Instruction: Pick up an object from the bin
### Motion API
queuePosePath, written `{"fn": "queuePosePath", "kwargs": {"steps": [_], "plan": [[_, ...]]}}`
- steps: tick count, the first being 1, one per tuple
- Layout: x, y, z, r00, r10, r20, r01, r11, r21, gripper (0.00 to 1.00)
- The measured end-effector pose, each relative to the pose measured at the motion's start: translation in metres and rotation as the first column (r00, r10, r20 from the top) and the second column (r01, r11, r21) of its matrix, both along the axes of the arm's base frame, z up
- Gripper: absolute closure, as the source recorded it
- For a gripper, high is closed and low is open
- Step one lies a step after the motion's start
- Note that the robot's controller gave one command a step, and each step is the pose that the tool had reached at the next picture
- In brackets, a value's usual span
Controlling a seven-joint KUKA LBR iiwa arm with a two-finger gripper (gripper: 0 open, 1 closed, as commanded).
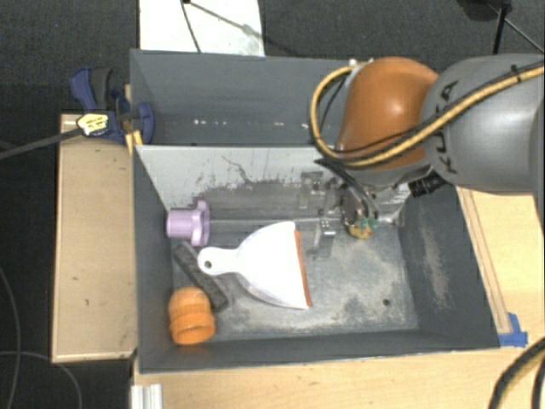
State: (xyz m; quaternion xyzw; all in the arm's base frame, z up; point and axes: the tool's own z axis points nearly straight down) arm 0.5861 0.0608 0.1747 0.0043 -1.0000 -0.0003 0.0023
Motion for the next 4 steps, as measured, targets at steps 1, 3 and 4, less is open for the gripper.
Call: {"fn": "queuePosePath", "kwargs": {"steps": [1, 3, 4], "plan": [[0.002, 0.0, 0.005, 1.0, -0.002, 0.008, 0.002, 1.0, 0.001, 0.0], [-0.034, 0.085, -0.063, 1.0, -0.029, 0.005, 0.029, 1.0, -0.001, 0.0], [-0.075, 0.081, -0.056, 0.995, -0.102, 0.006, 0.102, 0.995, 0.001, 0.0]]}}
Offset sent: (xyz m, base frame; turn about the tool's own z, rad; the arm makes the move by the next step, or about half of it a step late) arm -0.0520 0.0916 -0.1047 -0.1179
